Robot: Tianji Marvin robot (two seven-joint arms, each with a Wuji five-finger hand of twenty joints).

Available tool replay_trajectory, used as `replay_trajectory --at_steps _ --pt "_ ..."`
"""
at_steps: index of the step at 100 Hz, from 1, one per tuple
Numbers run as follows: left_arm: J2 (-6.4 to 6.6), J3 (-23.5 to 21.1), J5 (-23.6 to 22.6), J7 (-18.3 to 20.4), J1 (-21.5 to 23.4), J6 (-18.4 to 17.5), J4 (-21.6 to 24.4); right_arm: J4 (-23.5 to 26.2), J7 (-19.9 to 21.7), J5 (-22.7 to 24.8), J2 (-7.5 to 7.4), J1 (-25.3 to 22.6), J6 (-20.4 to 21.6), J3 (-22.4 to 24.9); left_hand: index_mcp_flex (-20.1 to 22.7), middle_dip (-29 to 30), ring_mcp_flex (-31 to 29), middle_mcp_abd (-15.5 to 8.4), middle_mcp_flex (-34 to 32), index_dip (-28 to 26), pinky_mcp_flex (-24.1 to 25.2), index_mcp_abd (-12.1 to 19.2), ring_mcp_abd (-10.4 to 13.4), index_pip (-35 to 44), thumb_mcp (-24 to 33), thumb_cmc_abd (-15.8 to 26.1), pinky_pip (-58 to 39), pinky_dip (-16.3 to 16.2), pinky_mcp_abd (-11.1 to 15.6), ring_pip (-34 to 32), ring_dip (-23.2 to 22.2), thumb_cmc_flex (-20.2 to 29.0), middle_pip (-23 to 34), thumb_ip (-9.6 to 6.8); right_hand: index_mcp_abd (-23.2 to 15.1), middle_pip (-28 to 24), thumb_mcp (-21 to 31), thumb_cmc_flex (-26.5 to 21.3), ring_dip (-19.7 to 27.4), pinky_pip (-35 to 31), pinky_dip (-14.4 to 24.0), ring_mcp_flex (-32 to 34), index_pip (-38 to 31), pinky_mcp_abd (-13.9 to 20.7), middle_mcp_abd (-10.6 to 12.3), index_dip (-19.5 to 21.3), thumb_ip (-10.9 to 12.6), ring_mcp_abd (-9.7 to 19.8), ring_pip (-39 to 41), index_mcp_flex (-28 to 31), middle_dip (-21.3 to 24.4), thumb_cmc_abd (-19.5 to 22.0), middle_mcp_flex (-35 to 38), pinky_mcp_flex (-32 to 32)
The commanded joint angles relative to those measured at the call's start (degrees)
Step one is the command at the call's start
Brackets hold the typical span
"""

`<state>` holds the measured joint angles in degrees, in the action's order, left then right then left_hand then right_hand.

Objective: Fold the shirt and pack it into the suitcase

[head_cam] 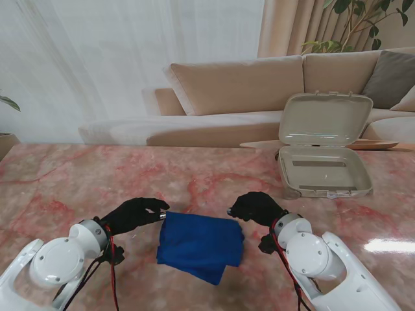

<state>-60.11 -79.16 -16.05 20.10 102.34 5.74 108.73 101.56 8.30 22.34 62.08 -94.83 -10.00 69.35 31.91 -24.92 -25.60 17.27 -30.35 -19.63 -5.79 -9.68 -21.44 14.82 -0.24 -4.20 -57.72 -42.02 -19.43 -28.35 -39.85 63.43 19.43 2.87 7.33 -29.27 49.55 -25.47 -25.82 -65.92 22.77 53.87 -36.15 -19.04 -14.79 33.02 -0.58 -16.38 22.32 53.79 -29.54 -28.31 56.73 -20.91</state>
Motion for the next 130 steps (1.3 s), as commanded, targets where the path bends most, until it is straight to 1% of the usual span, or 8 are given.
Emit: replay_trajectory --at_steps 1,15,26,42,56,81,102,130 --pt "-0.54 0.9 0.8 0.3 -2.3 -0.3 -1.9 0.1 0.6 -0.9 0.85 0.3 0.4 -1.0 1.3 0.8 0.6 -0.6 -0.2 0.3 0.9 0.2 -0.8 -0.5 -2.0 2.6 0.8 1.0 0.3 1.9 0.7 -2.3 -1.1 0.08 -0.9 0.6 -1.1 0.3 1.8 0.7 -0.9 -1.2 0.6 0.1 0.7 1.0 -0.3 1.1 -0.6 -0.5 0.1 0.5 -0.8 0.6" --pt "-0.98 4.4 4.9 0.1 -7.1 -0.1 -7.1 -1.6 -0.4 -2.3 1.23 1.9 1.1 -3.4 1.5 0.7 1.6 -0.6 0.1 0.1 1.8 0.0 -1.2 -0.1 -1.8 2.6 1.9 1.8 0.2 2.9 1.2 -2.0 -1.1 -0.02 -1.1 1.2 -1.2 0.3 2.1 1.5 -1.0 -2.5 1.3 0.4 0.8 1.3 -0.1 1.6 -1.6 -1.0 0.2 0.3 -1.9 1.4" --pt "-1.08 6.7 5.3 0.1 -9.6 -0.9 -10.5 -4.3 -1.4 -3.1 1.6 3.6 2.0 -5.6 1.5 0.6 1.5 -0.8 -0.1 0.0 1.9 0.2 -1.0 0.1 -1.8 2.5 2.1 2.1 0.2 3.0 1.3 -2.0 -0.9 -0.05 -1.5 1.3 -0.8 0.4 2.4 2.1 -1.0 -3.1 1.4 0.4 1.3 1.8 -0.1 2.3 -2.3 -1.1 0.2 -0.3 -2.2 1.9" --pt "-0.9 9.0 6.1 1.4 -11.6 -1.7 -13.8 -7.7 -1.2 -5.3 1.84 5.7 3.3 -7.7 1.3 0.6 1.6 -0.9 -0.1 -0.1 2.2 0.2 -1.0 0.4 -1.8 2.6 2.2 2.5 0.0 3.1 1.4 -2.0 -0.8 -0.06 -1.9 1.1 0.4 0.8 2.6 2.6 -0.7 -3.6 1.1 0.3 1.7 2.3 -0.5 2.7 -2.8 -1.1 0.1 -1.0 -2.4 2.4" --pt "-0.65 10.1 7.4 3.0 -12.0 -2.2 -15.4 -8.6 0.2 -6.8 1.67 6.1 4.0 -8.3 1.2 0.6 1.6 -1.0 0.0 -0.2 2.3 0.3 -0.8 0.6 -1.8 2.7 2.1 2.7 -0.1 3.1 1.4 -2.1 -0.8 -0.06 -1.9 0.9 0.7 0.9 2.6 2.9 -0.4 -3.8 1.0 0.3 1.8 2.3 -0.6 2.7 -2.9 -1.0 0.0 -1.1 -2.4 2.6" --pt "-0.05 10.4 8.8 5.9 -11.2 -2.4 -15.5 -9.2 4.5 -7.7 0.53 5.6 7.9 -8.6 0.8 0.6 1.4 -0.9 -0.1 -0.1 2.2 0.3 -1.0 0.5 -1.8 3.0 1.7 2.7 -0.1 2.8 1.3 -2.1 -0.8 -0.09 -2.0 0.7 0.6 1.3 2.3 2.4 0.4 -3.3 0.9 0.3 1.8 2.3 -0.7 2.6 -2.3 -0.8 0.0 -0.4 -2.1 1.9" --pt "0.51 9.8 8.0 7.3 -9.2 -2.7 -14.0 -9.1 8.7 -8.1 -0.74 4.0 11.1 -7.8 0.7 0.6 1.5 -0.9 0.0 0.0 2.2 0.3 -0.9 0.4 -1.8 3.1 1.5 2.6 -0.1 2.8 1.2 -2.1 -0.8 -0.09 -1.9 0.6 -0.4 1.3 2.1 1.7 1.1 -3.2 1.1 0.1 1.7 2.4 -0.5 2.4 -1.9 -0.9 -0.1 0.8 -2.2 1.4" --pt "0.75 8.0 6.3 7.0 -5.7 -2.6 -10.0 -6.6 7.9 -7.1 -0.79 1.3 11.9 -5.5 0.6 0.7 1.8 -0.8 0.2 0.1 2.3 0.4 -1.1 0.2 -1.9 3.3 1.4 2.6 -0.2 2.9 1.3 -2.3 -1.0 -0.06 -1.6 0.5 -1.2 0.9 2.0 1.3 1.5 -3.1 1.3 0.0 1.5 2.6 -0.3 2.2 -1.7 -0.8 -0.2 1.0 -2.1 1.1"
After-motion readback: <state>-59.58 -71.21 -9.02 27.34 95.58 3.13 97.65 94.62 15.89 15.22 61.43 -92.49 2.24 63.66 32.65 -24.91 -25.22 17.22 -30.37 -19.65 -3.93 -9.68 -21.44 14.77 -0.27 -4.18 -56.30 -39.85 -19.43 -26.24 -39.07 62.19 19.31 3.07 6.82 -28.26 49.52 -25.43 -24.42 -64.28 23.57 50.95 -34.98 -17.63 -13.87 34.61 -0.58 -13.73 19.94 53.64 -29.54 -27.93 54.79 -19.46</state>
